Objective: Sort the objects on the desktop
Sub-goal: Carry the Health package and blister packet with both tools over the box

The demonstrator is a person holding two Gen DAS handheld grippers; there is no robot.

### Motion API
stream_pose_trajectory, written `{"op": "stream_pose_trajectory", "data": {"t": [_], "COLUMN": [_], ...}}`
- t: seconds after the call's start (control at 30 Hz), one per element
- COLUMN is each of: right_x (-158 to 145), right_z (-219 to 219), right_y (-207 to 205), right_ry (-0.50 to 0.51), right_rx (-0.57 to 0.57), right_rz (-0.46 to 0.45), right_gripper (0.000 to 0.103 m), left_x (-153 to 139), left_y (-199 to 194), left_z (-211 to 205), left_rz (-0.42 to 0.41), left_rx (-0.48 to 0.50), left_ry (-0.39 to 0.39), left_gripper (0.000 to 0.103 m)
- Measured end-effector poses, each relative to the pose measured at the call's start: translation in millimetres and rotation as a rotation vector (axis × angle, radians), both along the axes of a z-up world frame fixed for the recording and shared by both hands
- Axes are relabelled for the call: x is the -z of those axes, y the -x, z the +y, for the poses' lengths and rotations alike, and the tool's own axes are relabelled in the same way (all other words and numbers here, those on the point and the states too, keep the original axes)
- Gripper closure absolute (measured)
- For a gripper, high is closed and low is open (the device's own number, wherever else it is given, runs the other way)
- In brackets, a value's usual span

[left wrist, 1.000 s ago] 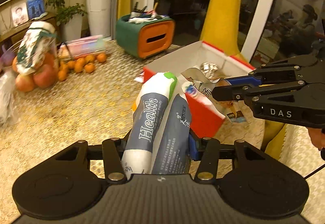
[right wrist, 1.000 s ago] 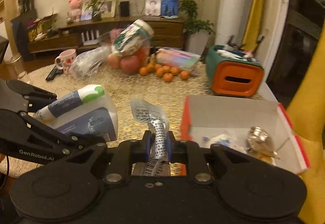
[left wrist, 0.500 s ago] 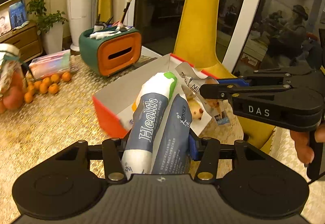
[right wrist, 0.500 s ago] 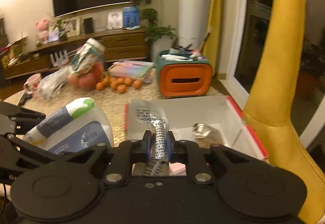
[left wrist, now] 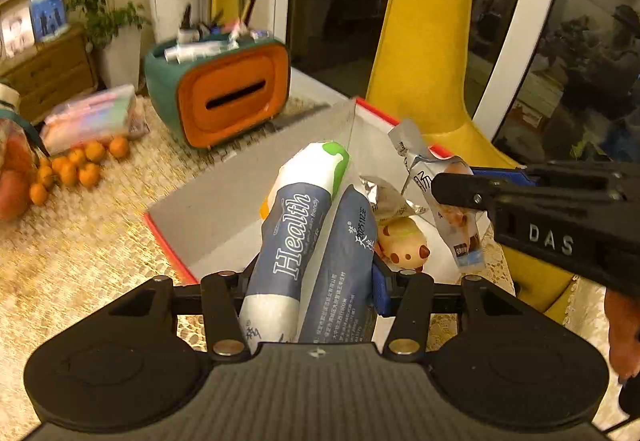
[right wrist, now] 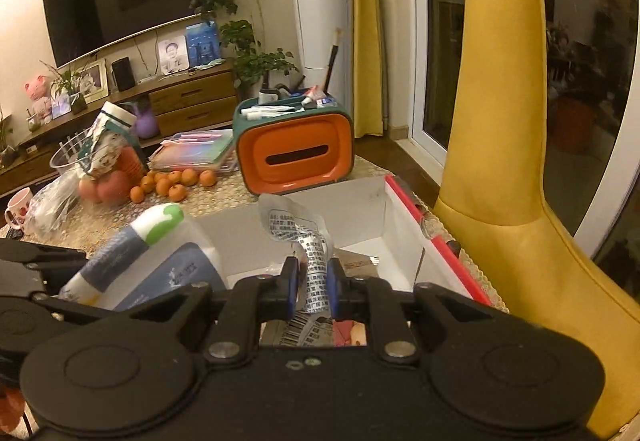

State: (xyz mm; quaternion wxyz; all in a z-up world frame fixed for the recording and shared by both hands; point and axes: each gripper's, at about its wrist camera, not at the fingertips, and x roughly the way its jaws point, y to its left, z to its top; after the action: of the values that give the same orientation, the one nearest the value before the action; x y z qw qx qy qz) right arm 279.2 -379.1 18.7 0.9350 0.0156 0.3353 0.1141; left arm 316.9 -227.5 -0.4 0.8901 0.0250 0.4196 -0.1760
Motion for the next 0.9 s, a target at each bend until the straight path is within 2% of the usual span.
{"op": "stream_pose_trajectory", "data": {"t": [0.47, 0.9], "right_x": [44, 69], "right_z": [-10, -5], "right_y": [-19, -25], "right_ry": [-0.042, -0.039], "right_rx": [0.023, 0.01], "right_rz": [0.104, 0.161], "right_gripper": [0.089, 0.091], "left_x": [38, 63], "left_y": [-24, -35], "left_z": [-18, -21], "left_rz": [0.046, 0.118], "left_rx": [-0.001, 0.033], "left_ry": [-0.095, -0.122], "left_gripper": [0.053, 0.053]}}
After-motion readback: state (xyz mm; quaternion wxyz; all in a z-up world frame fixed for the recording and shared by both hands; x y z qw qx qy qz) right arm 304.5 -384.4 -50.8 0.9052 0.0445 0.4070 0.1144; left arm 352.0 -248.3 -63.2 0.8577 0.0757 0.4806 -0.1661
